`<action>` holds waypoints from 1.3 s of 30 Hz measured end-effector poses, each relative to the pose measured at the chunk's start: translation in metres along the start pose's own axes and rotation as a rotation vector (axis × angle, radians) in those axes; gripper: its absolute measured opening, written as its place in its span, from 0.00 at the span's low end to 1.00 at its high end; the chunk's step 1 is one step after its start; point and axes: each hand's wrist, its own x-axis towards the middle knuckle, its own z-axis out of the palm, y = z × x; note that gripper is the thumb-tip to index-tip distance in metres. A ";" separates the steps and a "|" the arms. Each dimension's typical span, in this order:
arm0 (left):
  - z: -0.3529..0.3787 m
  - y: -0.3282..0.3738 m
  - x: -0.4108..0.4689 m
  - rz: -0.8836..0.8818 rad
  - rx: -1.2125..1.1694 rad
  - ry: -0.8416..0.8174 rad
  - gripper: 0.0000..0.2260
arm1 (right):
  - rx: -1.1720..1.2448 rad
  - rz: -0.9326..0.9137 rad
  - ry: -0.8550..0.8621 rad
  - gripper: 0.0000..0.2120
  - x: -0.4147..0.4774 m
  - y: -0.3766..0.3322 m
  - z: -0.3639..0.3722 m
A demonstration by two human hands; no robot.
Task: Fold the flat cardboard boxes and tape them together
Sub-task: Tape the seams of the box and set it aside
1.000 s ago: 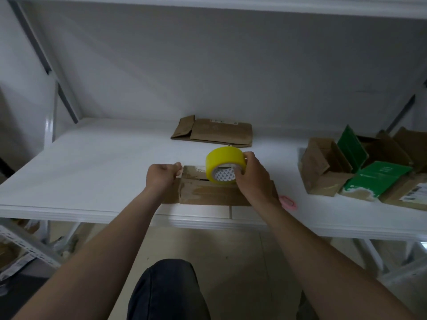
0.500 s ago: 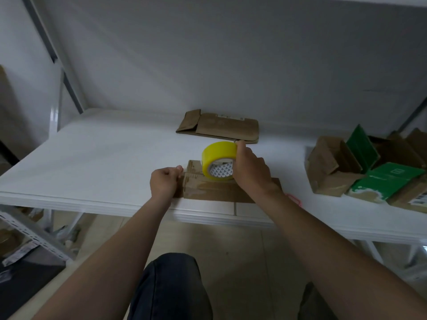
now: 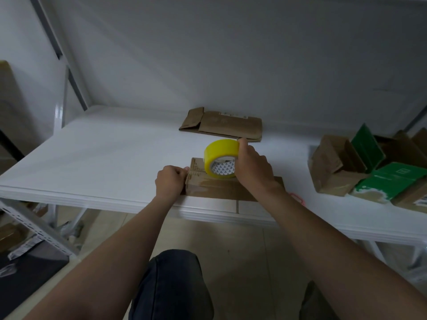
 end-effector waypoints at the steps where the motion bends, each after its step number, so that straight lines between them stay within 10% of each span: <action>1: 0.000 0.001 0.000 0.018 0.040 -0.020 0.17 | -0.002 0.002 0.005 0.22 0.000 0.000 0.000; 9: -0.006 -0.006 0.008 0.081 0.038 -0.031 0.19 | 0.020 -0.014 0.054 0.21 -0.005 0.005 -0.004; 13: -0.021 -0.004 0.010 0.226 -0.237 -0.339 0.33 | 0.039 -0.017 0.066 0.22 -0.005 0.007 -0.004; 19: -0.026 0.008 0.026 0.460 0.125 -0.567 0.57 | 0.037 -0.021 0.058 0.21 -0.002 0.007 -0.004; 39: -0.009 0.014 0.026 0.495 -0.044 -0.502 0.44 | 0.001 -0.013 0.039 0.19 -0.002 0.012 -0.024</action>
